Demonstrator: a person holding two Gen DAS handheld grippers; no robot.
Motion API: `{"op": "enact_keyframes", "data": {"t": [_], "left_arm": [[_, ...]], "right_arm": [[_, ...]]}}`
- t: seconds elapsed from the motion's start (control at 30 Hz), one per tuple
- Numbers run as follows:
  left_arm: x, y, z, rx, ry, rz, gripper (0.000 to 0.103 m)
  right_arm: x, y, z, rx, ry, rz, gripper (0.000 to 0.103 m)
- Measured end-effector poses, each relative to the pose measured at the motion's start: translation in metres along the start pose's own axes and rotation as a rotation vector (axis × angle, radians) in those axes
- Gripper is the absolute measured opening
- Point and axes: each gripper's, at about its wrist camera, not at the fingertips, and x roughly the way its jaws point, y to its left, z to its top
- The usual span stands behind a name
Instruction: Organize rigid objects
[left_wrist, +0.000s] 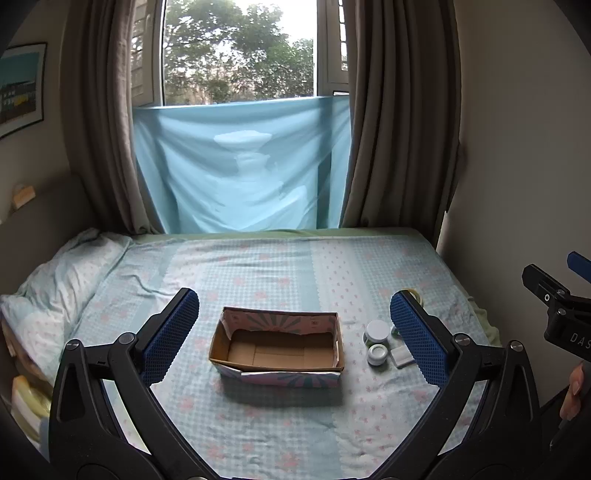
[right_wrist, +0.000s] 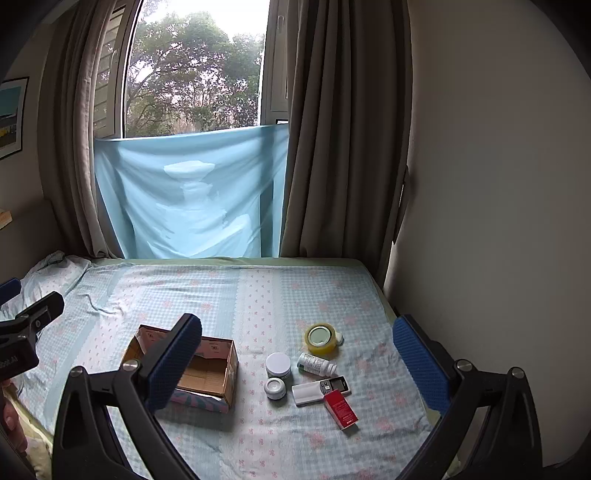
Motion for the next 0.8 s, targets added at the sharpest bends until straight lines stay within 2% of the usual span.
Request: {"op": "enact_keyframes", "data": {"t": [0.8], "left_arm": [[0.0012,-0.0093,-0.0022,0.016,-0.02,0.016,0.103]], "right_arm": [[-0.0013,-0.0005,0.002,0.003,-0.011,-0.004,0.103]]}}
